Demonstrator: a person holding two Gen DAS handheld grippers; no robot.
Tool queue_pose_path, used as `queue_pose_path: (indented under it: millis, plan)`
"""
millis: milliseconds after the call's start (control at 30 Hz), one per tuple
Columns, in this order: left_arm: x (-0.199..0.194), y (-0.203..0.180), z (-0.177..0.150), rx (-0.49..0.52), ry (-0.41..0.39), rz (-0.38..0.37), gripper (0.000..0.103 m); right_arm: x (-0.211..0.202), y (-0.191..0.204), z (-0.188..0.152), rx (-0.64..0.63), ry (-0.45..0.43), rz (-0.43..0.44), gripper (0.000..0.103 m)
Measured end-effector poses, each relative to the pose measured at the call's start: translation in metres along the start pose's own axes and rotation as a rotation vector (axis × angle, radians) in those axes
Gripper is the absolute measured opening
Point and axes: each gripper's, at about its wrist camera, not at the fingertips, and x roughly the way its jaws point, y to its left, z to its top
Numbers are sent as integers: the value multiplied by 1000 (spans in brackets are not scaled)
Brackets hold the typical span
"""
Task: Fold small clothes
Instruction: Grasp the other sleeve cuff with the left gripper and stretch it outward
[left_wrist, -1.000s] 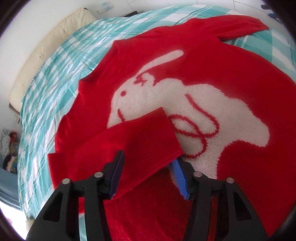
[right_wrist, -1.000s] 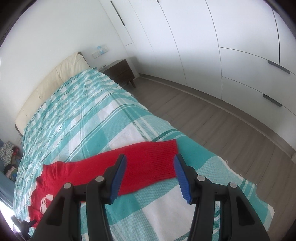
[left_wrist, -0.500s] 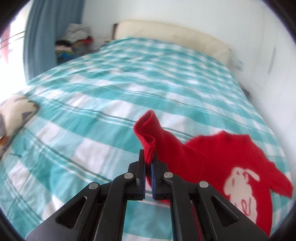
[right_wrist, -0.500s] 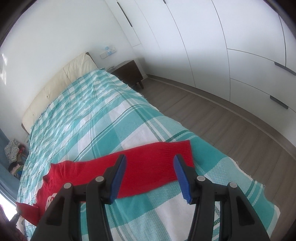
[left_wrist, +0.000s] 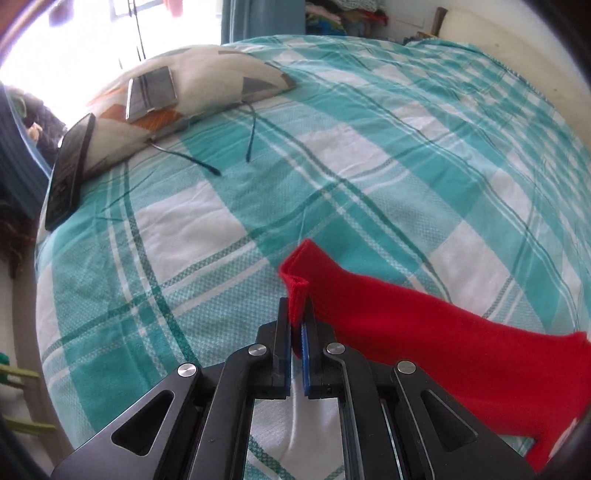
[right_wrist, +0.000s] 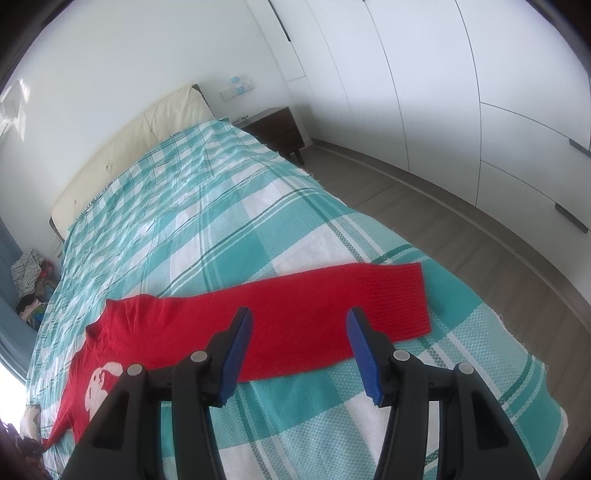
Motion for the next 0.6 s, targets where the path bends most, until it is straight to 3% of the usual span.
queue_pose_path:
  millis: [267, 600]
  plan:
    - [20, -1, -7, 37, 52, 56, 2, 5, 1, -1, -5, 12, -5, 53]
    - [26, -2, -9, 61, 56, 65, 3, 3, -9, 2, 23, 1, -21, 53]
